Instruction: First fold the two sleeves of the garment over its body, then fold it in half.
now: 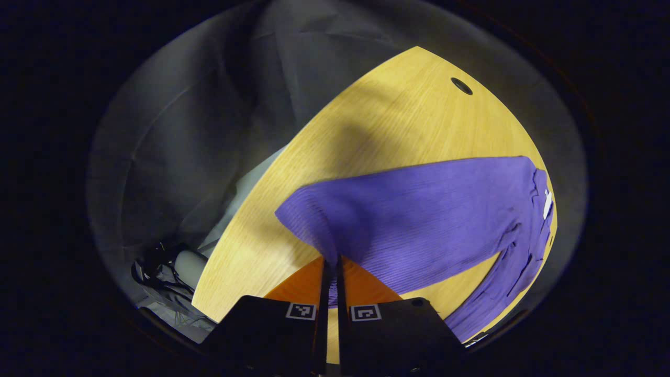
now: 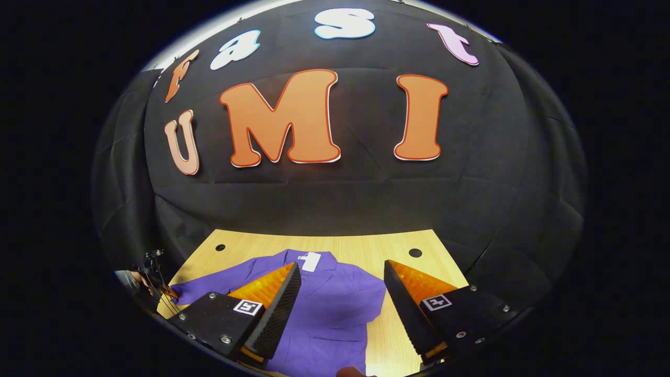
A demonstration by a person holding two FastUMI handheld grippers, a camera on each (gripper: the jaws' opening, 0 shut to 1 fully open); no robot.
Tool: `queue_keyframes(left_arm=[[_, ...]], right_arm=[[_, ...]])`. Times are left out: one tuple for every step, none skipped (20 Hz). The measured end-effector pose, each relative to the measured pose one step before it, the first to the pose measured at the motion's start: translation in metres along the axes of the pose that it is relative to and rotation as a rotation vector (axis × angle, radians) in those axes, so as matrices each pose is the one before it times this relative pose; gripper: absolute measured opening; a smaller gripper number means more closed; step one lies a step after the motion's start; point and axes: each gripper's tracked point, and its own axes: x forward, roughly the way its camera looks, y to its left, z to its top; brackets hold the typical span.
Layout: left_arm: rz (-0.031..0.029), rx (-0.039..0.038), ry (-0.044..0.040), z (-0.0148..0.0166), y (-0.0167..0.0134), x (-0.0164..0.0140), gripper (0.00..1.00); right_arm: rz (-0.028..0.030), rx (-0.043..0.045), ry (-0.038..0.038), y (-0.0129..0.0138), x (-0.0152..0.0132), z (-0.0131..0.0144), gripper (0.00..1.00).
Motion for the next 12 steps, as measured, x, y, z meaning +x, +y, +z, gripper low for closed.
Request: queue_keyframes(left_arm=[[-0.00957, 0.02335, -0.01766, 0.00336, -0.0045, -0.00682, 0.07], [-0.01224, 0.02925, -0.02321, 0.00547, -0.01017, -0.0094, 0.07], [-0.01269, 0.03941, -0.02439, 0.00481, -0.01209, -0.00876, 0.07], [-0.01662, 0.04497, -0.02696, 0.00705, -0.0159, -0.01121, 0.07], [-0.0207, 0.04943, -0.0282, 0.00932, -0.01841, -0.01241, 0.07], [-0.02081, 0.04722, -0.02693, 0.00957, -0.01902, -0.01223, 0.07], [-0.02353, 0.04636, -0.02544, 0.00645, -0.01793, -0.01417, 0.07], [-0.02035, 0.04178, -0.01943, 0.00908, -0.01802, -0.00972, 0.07], [-0.01845, 0.04047, -0.01612, 0.00813, -0.01889, -0.00711, 0.07], [-0.01716, 0.04035, -0.01716, 0.00859, -0.01858, -0.00594, 0.07], [-0.01662, 0.03682, -0.01271, 0.00623, -0.02134, -0.00426, 0.07], [-0.01519, 0.03594, -0.00942, 0.00616, -0.01936, -0.00683, 0.07]], right_arm=[[-0.00492, 0.00044, 0.00014, -0.00327, -0.00112, 0.0002, 0.95], [0.00133, 0.00197, -0.00358, -0.00234, 0.00006, 0.00134, 0.95], [-0.00026, 0.00291, -0.00244, -0.00118, 0.0002, 0.00059, 0.95], [0.00545, 0.0032, -0.00541, -0.00138, -0.00016, 0.00116, 0.95], [0.00397, 0.00072, -0.00194, -0.00072, 0.00019, 0.00091, 0.95], [0.00118, -0.00101, -0.00488, -0.00078, 0.00056, -0.00026, 0.95], [0.00261, -0.00259, -0.00289, 0.00072, 0.00024, 0.00031, 0.95], [0.00152, -0.00269, -0.00387, -0.00132, -0.00054, 0.00003, 0.95], [0.00495, -0.0028, -0.00225, -0.00068, 0.00066, -0.00075, 0.95], [0.00021, -0.00395, -0.0005, -0.00188, -0.00017, -0.00085, 0.95], [0.00407, -0.00552, -0.00053, -0.00405, -0.00022, -0.00139, 0.95], [-0.00028, -0.00598, 0.00092, -0.00531, -0.00233, -0.00162, 0.95]])
